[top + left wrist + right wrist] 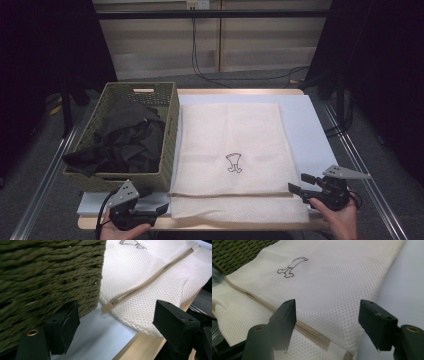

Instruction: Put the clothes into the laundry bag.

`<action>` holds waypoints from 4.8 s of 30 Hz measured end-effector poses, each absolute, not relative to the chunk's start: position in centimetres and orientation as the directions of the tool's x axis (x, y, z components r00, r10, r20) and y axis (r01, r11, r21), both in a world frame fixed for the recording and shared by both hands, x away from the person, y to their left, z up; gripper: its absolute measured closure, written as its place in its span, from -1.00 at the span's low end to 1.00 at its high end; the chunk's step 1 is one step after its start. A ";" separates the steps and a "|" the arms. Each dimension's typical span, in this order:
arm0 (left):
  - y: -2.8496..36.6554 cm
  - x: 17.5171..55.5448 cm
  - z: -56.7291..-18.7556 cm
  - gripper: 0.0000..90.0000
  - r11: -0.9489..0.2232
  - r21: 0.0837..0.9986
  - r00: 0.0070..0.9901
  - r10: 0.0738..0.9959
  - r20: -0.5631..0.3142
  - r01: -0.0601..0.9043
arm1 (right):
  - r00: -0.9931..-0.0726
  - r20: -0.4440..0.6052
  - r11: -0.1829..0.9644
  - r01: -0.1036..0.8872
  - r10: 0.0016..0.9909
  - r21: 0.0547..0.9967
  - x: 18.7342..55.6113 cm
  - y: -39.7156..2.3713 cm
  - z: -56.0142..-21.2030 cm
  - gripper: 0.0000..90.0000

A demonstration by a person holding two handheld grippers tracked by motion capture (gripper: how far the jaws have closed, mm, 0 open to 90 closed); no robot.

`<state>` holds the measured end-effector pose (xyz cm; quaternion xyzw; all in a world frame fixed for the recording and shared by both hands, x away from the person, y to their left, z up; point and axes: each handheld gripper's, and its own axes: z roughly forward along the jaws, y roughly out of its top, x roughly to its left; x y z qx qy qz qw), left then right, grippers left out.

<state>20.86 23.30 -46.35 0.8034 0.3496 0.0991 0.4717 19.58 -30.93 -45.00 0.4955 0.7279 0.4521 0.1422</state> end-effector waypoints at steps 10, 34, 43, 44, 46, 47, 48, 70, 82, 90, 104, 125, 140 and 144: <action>23.7 20.9 -46.2 -0.58 -0.292 0.834 0.720 0.673 -0.168 0.468 | -0.595 0.221 0.211 0.569 0.772 0.795 21.3 -26.6 -44.7 -0.32; 23.6 20.7 -46.0 -0.55 -0.311 0.836 0.731 0.666 -0.149 0.453 | -0.801 0.205 0.477 0.517 0.563 0.711 26.6 -17.1 -45.2 -0.06; 23.5 20.6 -46.0 -0.55 -0.325 0.833 0.735 0.664 -0.137 0.449 | -0.826 0.144 0.547 0.480 0.545 0.686 26.5 -15.7 -47.1 -0.11; 23.5 20.5 -46.0 -0.55 -0.321 0.834 0.734 0.664 -0.140 0.449 | -0.827 0.121 0.560 0.472 0.550 0.681 26.4 -15.6 -47.3 -0.11; 23.5 20.5 -46.0 -0.55 -0.321 0.833 0.734 0.664 -0.141 0.450 | -0.831 0.108 0.562 0.458 0.545 0.689 26.3 -15.8 -47.8 -0.08; 23.6 20.5 -46.0 -0.55 -0.323 0.833 0.734 0.664 -0.139 0.450 | -0.833 0.107 0.560 0.454 0.542 0.693 26.2 -15.8 -47.9 -0.05; 23.6 20.4 -46.0 -0.56 -0.323 0.832 0.733 0.666 -0.139 0.451 | -0.832 0.099 0.566 0.453 0.546 0.689 26.2 -15.9 -47.8 -0.03; 23.4 20.4 -45.9 -0.56 -0.327 0.830 0.733 0.667 -0.136 0.452 | -0.821 0.056 0.563 0.438 0.568 0.701 26.6 -16.3 -48.0 0.51; 23.4 20.4 -45.9 -0.56 -0.327 0.829 0.732 0.667 -0.137 0.454 | -0.789 0.095 0.525 0.488 0.607 0.697 26.8 -16.1 -47.9 0.95; 23.4 20.4 -45.8 -0.56 -0.330 0.830 0.735 0.665 -0.135 0.451 | -0.766 0.131 0.467 0.508 0.630 0.724 27.2 -16.1 -47.3 0.97; 23.4 20.4 -45.8 -0.56 -0.326 0.832 0.735 0.665 -0.135 0.448 | -0.748 0.191 0.384 0.521 0.636 0.762 27.4 -16.8 -45.8 0.96; 23.3 19.8 -45.2 -0.39 -0.328 0.864 0.771 0.629 -0.103 0.383 | -0.743 0.222 0.305 0.502 0.632 0.809 28.2 -17.6 -43.3 0.96; 23.2 19.7 -45.1 -0.40 -0.322 0.869 0.772 0.628 -0.101 0.376 | -0.738 0.232 0.243 0.474 0.633 0.846 28.6 -17.7 -41.9 0.96; 23.2 19.8 -45.1 -0.40 -0.322 0.868 0.772 0.627 -0.104 0.377 | -0.739 0.233 0.235 0.469 0.632 0.851 28.9 -17.7 -41.5 0.96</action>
